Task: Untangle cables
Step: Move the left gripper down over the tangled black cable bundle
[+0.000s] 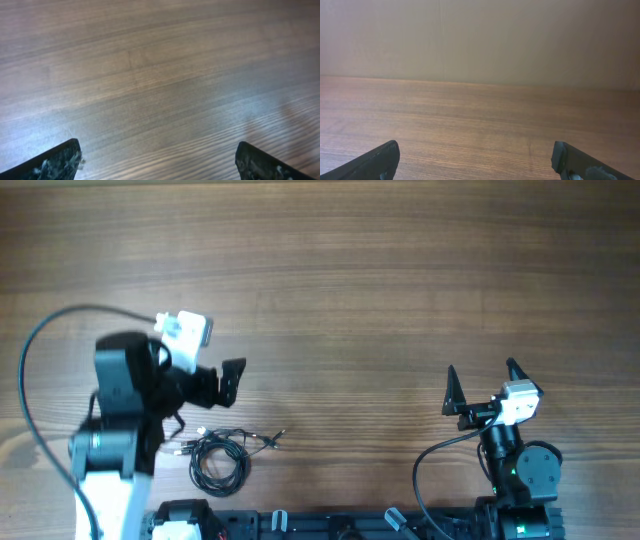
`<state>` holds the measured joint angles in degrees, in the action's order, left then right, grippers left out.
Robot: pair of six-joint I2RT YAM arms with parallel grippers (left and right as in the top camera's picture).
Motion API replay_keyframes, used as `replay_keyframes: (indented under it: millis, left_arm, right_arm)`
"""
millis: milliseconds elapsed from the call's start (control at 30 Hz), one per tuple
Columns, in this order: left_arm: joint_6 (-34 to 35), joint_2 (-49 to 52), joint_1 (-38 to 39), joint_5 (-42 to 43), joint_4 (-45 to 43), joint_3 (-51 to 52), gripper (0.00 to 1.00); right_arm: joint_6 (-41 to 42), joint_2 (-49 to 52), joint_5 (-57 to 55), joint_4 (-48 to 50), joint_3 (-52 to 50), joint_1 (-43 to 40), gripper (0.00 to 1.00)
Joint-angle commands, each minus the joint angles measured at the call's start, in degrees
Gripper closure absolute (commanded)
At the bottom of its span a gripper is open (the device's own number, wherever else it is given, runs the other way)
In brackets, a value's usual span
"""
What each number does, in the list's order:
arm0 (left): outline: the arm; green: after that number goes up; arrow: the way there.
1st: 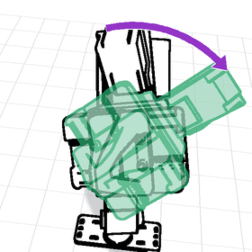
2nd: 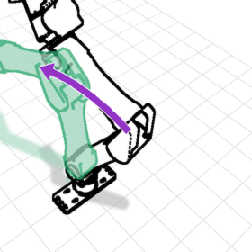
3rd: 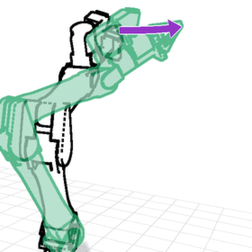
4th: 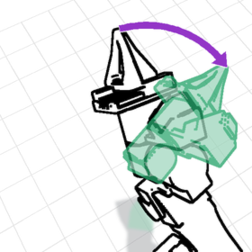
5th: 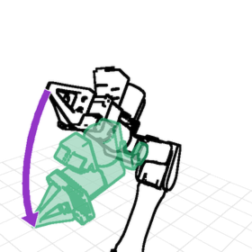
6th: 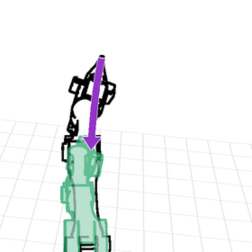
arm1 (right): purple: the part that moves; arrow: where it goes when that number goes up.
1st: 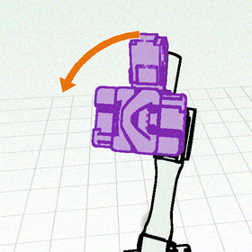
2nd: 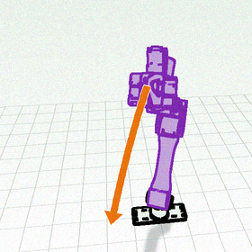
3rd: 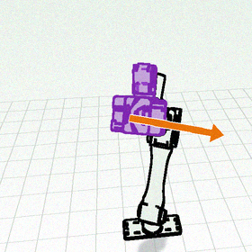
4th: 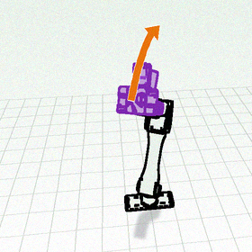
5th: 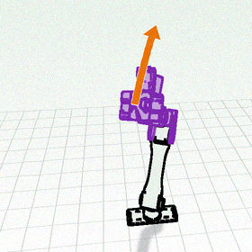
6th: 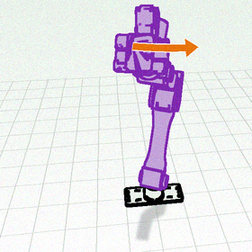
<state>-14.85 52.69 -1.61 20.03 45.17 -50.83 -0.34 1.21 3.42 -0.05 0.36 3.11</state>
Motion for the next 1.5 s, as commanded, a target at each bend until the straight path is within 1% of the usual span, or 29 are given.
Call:
replay_keyframes:
  millis: [0, 100, 133, 200, 267, 300, 433, 533, 600, 700, 800, 1000, 1133, 1300, 1367, 1400, 1467]
  left_arm:
    - [-8.79, 10.6, 3.5, 2.05, 6.01, -5.66, 0.0]
    - [-10.49, 18.6, 8.68, 2.01, 8.66, -7.23, 0.0]
    - [-11.65, 21.27, 10.6, 1.25, 9.57, -7.28, 0.0]
    - [-11.76, 25.66, 13.84, -2.23, 10.84, -7.28, 0.0]
    - [-11.74, 28.52, 16.35, -6.56, 10.78, -7.28, 0.0]
    - [-11.76, 29.57, 17.38, -10.16, 10.58, -7.28, 0.0]
    - [-11.74, 30.25, 18.16, -23.28, 11.98, -7.28, 0.0]
    - [-11.76, 30.25, 18.16, -23.34, 14.27, -7.26, 0.0]
    - [-12.09, 30.25, 17.84, -24.92, 16.68, -7.23, 0.0]
    - [-16.76, 30.25, 16.7, -24.76, 16.92, -6.56, 0.0]
    - [-16.9, 30.25, 15.65, -23.08, 17.97, -5.81, 0.0]
    - [-16.92, 30.27, 14.64, -19.5, 24.52, -5.35, 0.0]
    - [-17.99, 30.27, 14.67, -18.93, 26.58, -5.33, 0.0]
    - [-17.94, 30.27, 14.67, -18.88, 25.81, -3.02, 0.0]
    - [-17.92, 30.27, 14.67, -18.23, 23.54, -1.38, 0.0]
    - [-17.9, 30.27, 14.67, -17.46, 20.61, 0.85, 0.0]
    - [-17.92, 30.27, 14.67, -17.46, 17.84, 3.74, 0.0]
  right_arm:
    - [-0.76, -0.42, 0.48, 0.11, -0.07, -0.09, 0.0]
    - [-0.74, -0.42, 0.48, 0.11, -0.07, -0.09, 0.0]
    - [-0.76, -0.42, 0.48, 0.13, -0.07, -0.09, 0.0]
    - [-0.76, -0.42, 0.48, 0.11, -0.07, -0.09, 0.0]
    - [-0.76, -0.42, 0.48, 0.11, -0.07, -0.09, 0.0]
    - [-0.76, -0.42, 0.48, 0.11, -0.07, -0.09, 0.0]
    - [-0.76, -0.42, 0.48, 0.11, -0.07, -0.09, 0.0]
    - [-0.76, -0.42, 0.48, 0.11, -0.07, -0.09, 0.0]
    - [-0.76, -0.42, 0.48, 0.11, -0.07, -0.09, 0.0]
    - [-0.76, -0.42, 0.48, 0.13, -0.07, -0.09, 0.0]
    - [-0.74, -0.42, 0.48, 0.11, -0.07, -0.09, 0.0]
    - [-0.76, -0.42, 0.48, 0.11, -0.07, -0.09, 0.0]
    - [-0.76, -0.42, 0.48, 0.13, -0.07, -0.09, 0.0]
    - [-0.76, -0.42, 0.48, 0.11, -0.07, -0.09, 0.0]
    - [-0.76, -0.42, 0.48, 0.11, -0.07, -0.09, 0.0]
    - [-0.79, -0.42, 0.48, 0.11, -0.07, -0.09, 0.0]
    - [-0.76, -0.42, 0.48, 0.11, -0.07, -0.09, 0.0]
